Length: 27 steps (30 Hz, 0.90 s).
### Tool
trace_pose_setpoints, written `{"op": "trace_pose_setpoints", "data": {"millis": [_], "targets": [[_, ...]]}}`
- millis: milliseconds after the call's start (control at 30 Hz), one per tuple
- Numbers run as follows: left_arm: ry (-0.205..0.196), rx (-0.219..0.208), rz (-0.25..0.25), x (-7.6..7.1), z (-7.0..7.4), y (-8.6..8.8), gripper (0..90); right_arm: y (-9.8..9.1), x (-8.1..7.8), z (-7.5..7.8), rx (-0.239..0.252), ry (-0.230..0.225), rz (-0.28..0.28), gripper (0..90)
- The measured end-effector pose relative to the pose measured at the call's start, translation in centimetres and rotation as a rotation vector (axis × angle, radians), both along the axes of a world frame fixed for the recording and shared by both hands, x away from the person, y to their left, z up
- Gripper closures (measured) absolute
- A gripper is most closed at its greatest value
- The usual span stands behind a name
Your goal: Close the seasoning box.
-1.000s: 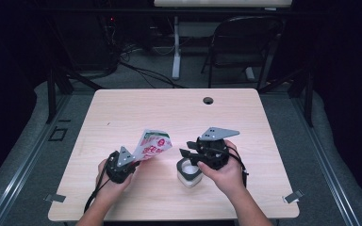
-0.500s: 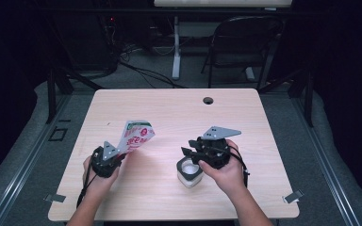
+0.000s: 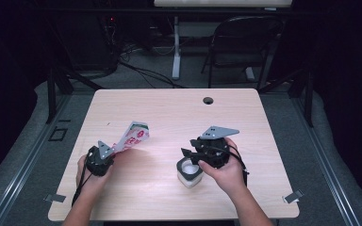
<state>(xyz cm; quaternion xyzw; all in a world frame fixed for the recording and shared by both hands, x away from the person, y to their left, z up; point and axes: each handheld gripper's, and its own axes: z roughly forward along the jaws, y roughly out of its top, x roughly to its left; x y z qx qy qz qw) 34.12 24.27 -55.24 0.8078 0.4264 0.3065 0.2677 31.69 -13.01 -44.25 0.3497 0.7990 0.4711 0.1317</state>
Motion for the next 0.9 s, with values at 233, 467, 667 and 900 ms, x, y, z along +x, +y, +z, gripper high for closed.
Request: {"op": "trace_pose_setpoints", "data": {"millis": [233,467,667,900], "targets": [[0.009,0.003,-0.02,-0.1,0.0,0.0,82.2,-0.1,0.0,0.0,0.004,-0.02,-0.005,51.2],[-0.009,0.021,-0.055,-0.4,0.2,-0.1,63.6,-0.2,0.0,0.0,0.005,-0.021,-0.002,51.8],[0.004,-0.003,-0.094,-0.8,0.6,-0.4,50.3,-0.4,-0.1,0.3,0.031,-0.026,-0.009,50.7],[0.094,-0.009,-0.131,-1.4,1.9,-0.2,44.9,-0.7,-0.1,0.6,0.038,-0.018,-0.018,47.7]]}}
